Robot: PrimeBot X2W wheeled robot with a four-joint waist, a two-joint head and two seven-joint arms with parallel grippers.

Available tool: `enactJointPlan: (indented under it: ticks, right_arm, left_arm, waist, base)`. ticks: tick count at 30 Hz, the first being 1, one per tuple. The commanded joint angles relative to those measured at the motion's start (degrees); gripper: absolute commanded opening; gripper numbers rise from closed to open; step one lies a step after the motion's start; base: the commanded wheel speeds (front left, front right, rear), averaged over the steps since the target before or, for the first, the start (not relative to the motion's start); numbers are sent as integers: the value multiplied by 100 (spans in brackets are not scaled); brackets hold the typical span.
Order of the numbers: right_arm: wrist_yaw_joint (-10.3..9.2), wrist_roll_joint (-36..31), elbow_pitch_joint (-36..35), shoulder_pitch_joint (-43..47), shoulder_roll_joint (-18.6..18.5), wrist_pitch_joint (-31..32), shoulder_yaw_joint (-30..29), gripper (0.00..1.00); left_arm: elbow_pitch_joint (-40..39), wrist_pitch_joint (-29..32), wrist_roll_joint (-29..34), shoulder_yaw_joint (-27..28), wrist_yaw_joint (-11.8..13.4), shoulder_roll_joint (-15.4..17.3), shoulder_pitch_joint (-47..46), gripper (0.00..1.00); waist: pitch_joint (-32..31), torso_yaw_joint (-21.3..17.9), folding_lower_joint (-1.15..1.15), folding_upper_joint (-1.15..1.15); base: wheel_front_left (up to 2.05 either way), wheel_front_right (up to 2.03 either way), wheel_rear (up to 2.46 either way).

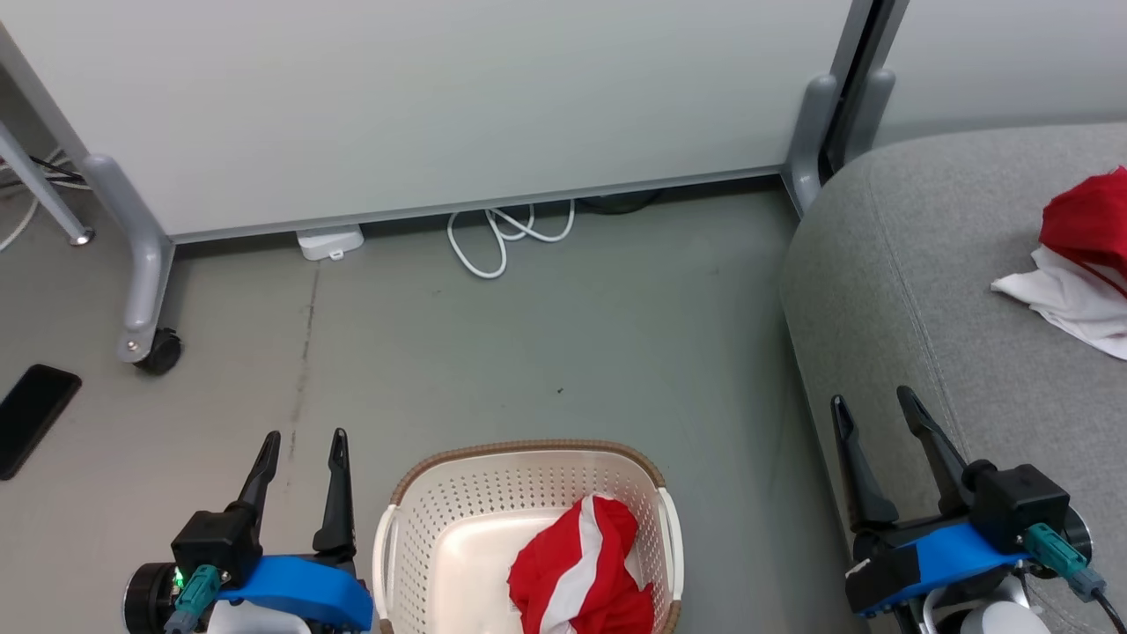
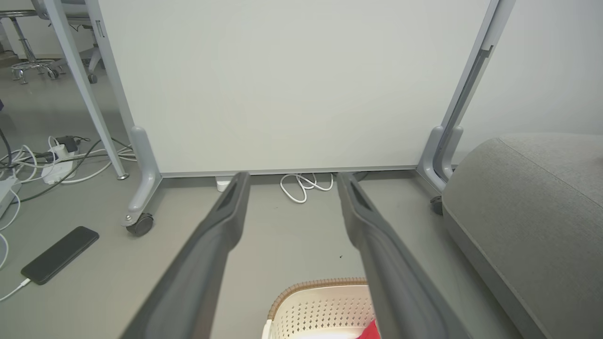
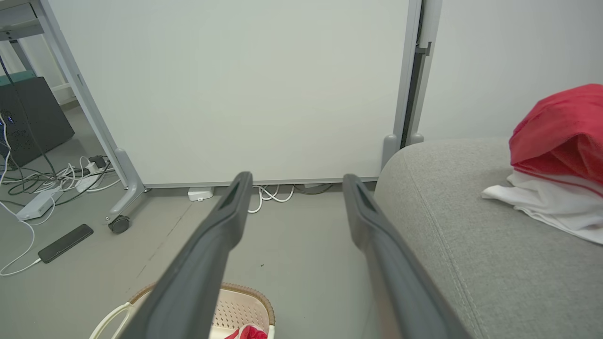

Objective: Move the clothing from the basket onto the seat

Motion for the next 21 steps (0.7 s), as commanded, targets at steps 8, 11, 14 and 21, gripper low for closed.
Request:
enactJointPlan:
  ticks: [8,11,14,21]
  right_arm:
    - [3,59,-83,-413,-3,-94,281,100]
    - [3,106,-88,-591,-2,-158,406,100]
    - [3,176,-50,-748,-2,-226,573,100]
    - [3,259,5,-978,-1,-351,832,100]
  left_arm:
    - [330,-16,-55,-164,-36,-8,-479,100]
    - [503,-16,-82,-300,-36,25,-693,100]
    - [721,-16,-124,-427,-23,76,-910,100]
    - [1394,-16,-211,-668,-23,212,-1364,100]
  waist:
    - [888,-574,0,0]
    - [1184,-740,0,0]
    - [1461,-922,0,0]
    - [2087,-1320,0,0]
  base:
    - [0,0,0]
    - [0,0,0]
    - [0,0,0]
    - [0,0,0]
